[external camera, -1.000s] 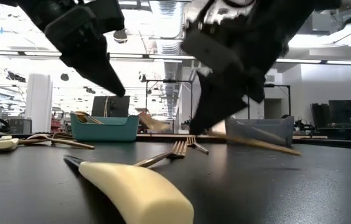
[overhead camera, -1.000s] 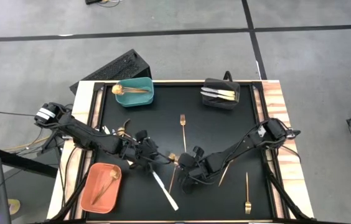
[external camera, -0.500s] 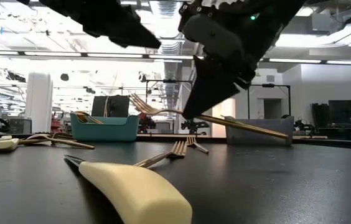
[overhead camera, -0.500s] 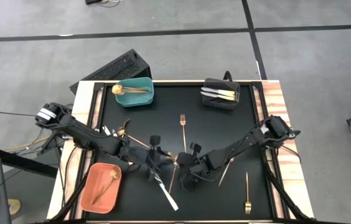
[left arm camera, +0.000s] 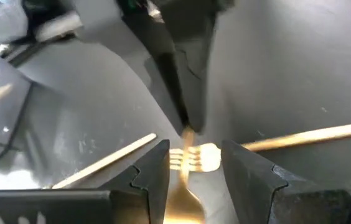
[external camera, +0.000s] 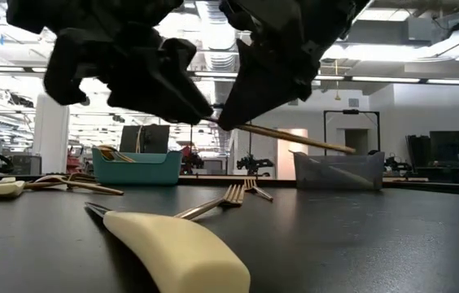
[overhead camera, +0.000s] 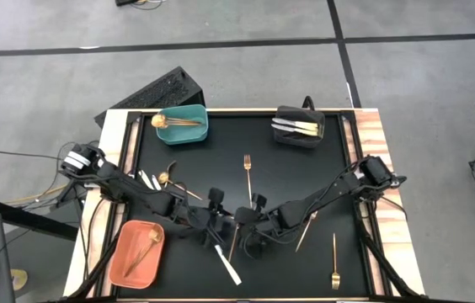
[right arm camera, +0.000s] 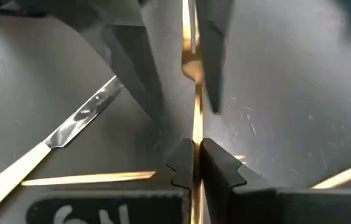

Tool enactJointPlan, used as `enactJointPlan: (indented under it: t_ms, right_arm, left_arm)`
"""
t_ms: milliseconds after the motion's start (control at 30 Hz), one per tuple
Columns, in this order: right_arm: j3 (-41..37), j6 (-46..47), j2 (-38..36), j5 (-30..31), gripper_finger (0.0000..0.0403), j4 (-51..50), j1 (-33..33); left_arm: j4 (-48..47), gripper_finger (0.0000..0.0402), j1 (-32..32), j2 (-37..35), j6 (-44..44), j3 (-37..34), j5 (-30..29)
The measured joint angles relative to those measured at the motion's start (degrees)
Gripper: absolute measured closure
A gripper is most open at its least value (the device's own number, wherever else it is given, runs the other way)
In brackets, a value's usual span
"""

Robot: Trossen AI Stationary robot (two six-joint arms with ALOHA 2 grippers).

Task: Sort silverware by color (type)
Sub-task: Put the gold fork into the orange bin

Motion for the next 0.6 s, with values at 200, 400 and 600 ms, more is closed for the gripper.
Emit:
enactJointPlan:
  t_ms: [200,400,600]
  right_arm:
    - [1.6,-1.5,0.0,-0.5,0.0362,-0.5,-0.1]
    - [1.7,-0.2,0.0,0.6,0.0363,-0.2,-0.5]
    - [1.9,11.5,-0.2,11.2,0.0362,-3.3,-2.0]
  left_arm:
    - [-0.6,0.0282,0.0,-0.1,1.6,0.2,-3.4]
    - [-1.7,0.0359,-0.5,-0.4,3.9,0.2,-7.4]
    - [-3.1,0.0384,-0.9,-0.4,-10.1,2.2,-18.7]
